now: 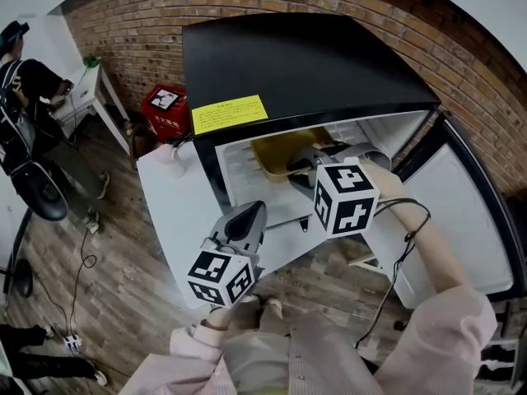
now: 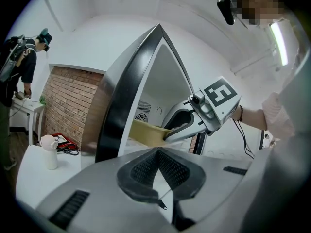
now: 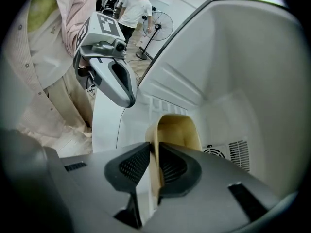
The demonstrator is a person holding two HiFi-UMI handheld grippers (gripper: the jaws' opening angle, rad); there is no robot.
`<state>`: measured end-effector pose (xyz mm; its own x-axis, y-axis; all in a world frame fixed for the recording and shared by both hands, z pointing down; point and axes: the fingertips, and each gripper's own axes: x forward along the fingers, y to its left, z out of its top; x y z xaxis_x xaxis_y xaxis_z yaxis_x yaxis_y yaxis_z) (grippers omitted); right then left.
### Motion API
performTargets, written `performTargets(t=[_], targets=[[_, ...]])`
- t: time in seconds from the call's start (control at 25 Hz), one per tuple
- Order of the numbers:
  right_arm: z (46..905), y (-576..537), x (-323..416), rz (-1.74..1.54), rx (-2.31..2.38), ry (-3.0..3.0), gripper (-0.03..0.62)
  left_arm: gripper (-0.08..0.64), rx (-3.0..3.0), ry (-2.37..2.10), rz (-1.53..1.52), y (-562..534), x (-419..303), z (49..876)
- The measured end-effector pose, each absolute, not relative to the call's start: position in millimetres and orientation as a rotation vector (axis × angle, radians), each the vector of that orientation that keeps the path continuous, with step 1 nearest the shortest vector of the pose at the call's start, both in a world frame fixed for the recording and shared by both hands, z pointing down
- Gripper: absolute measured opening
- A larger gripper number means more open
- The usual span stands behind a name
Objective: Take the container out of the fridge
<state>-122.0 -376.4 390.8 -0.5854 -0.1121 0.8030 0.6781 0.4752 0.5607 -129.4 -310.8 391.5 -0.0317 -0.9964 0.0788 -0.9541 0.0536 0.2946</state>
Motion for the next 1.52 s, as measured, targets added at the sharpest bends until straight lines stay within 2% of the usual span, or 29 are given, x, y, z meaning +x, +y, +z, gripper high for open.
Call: performTargets(t=[0.2,1.52], targets=[[390.3,-370.4,-120.3,-1.179,-0.502,-1.891,0.023,-0.008,1.985,-2.073,-0.240,-307.1,-133.3,389.0],[408.8,-313.4,-42.9,-0.935,-0.312,-2.139,0.017,-0.008,2.064,-2.028,-0.177,-270.6,-109.7,395.0]])
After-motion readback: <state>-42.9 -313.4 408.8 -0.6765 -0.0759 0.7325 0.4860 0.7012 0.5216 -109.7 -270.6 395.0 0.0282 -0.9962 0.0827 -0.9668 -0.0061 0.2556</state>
